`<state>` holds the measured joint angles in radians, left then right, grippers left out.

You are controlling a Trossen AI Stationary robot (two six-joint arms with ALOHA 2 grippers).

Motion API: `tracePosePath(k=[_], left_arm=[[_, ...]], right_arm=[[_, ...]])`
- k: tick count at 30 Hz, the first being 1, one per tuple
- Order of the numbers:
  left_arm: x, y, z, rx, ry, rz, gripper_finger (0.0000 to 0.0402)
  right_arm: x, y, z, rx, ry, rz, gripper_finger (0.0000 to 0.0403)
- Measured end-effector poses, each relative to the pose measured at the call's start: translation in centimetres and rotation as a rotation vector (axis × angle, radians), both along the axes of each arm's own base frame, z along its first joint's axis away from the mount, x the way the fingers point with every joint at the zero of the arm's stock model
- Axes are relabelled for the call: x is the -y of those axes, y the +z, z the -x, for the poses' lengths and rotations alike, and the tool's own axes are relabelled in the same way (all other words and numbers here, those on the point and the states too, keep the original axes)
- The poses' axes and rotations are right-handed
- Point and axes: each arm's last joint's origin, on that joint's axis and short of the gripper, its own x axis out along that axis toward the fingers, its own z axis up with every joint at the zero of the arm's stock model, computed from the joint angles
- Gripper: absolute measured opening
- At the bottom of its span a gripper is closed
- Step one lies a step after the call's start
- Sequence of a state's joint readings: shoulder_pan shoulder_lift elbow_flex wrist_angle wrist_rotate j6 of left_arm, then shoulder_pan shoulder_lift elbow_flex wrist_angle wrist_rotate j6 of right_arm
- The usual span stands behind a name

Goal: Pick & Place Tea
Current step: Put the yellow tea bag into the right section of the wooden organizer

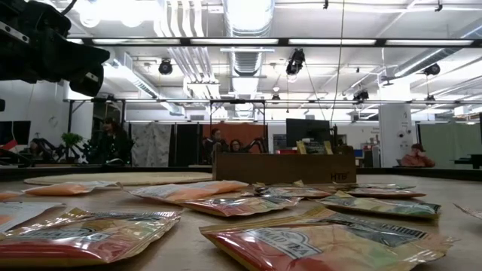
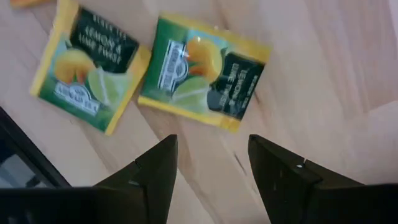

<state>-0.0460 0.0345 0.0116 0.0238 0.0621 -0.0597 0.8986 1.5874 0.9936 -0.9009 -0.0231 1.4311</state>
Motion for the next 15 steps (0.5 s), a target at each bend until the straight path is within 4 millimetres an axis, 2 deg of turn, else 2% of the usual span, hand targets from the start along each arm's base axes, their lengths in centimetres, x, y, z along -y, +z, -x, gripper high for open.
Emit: tracePosePath(k=[5,15], left_arm=[[0.0,0.0,0.0,0.0,0.0,0.0,0.0],[0.0,0.0,0.0,0.0,-0.001,0.0,0.0]], right_arm=[[0.2,-1.1,-0.2,-0.002,-0.02,0.045,0.0194],[2.3,-2.3,0.1,0.023,-0.096,0.0,0.0194]])
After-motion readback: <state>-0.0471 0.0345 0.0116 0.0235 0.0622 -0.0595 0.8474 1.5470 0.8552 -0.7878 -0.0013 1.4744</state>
